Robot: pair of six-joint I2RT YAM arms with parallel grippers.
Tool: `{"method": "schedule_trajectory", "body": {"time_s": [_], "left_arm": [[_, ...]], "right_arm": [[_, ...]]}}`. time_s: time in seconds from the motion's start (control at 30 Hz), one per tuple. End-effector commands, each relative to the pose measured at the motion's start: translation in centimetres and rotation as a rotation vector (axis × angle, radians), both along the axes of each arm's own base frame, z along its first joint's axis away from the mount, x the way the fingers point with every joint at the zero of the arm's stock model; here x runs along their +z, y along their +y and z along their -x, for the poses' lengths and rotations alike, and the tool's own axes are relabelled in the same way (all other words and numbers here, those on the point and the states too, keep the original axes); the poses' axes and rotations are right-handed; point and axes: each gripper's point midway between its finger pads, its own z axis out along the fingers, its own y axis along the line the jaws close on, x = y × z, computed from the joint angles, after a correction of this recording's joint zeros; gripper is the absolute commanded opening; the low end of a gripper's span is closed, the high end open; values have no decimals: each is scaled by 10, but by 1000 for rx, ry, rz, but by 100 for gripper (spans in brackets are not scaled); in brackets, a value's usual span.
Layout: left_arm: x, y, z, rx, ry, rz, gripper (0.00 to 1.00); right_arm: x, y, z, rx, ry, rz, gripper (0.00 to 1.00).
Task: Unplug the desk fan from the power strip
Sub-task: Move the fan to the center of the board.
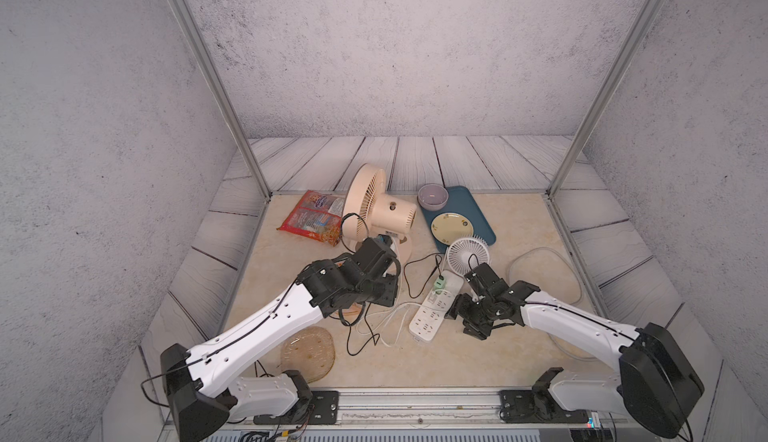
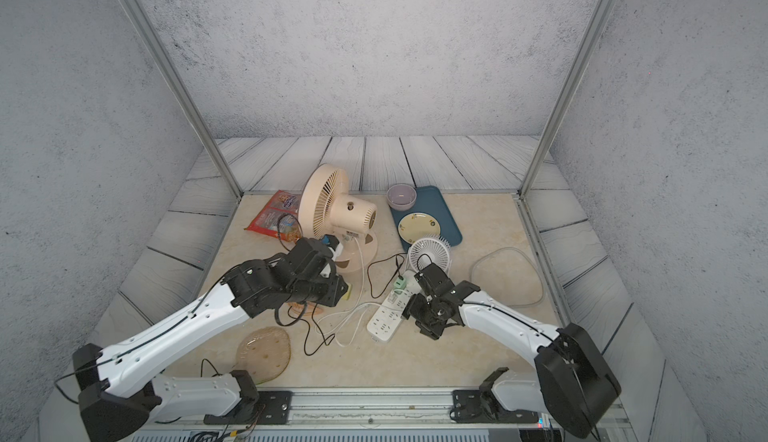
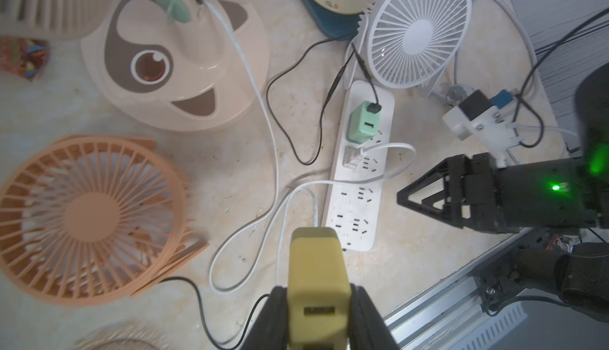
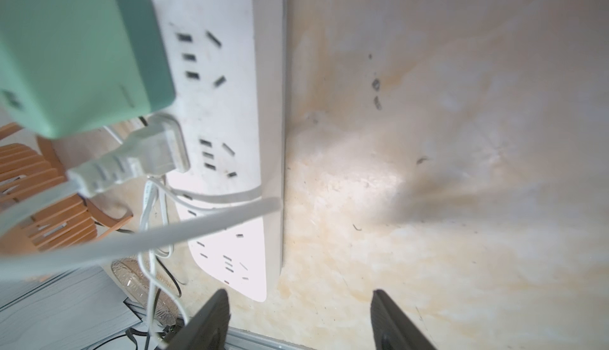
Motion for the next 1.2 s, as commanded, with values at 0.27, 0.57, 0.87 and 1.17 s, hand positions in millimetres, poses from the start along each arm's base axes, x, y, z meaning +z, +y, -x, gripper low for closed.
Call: {"method": "schedule_trajectory", "body": {"time_s": [0.27, 0.57, 0.87, 1.17], "left_arm": [[-33, 78, -19, 255, 106, 19, 0], [-63, 34, -61, 150, 139, 60, 0], [-115, 47, -79, 195, 214, -46, 0], [-138, 120, -93, 390, 257, -101, 0]], "right_arm": [[35, -43, -2, -59, -128, 133, 71], [54, -57, -4, -78, -202, 159, 71], [61, -71, 1, -119, -235, 175, 71], [68, -81, 0, -150, -273, 187, 71]]}}
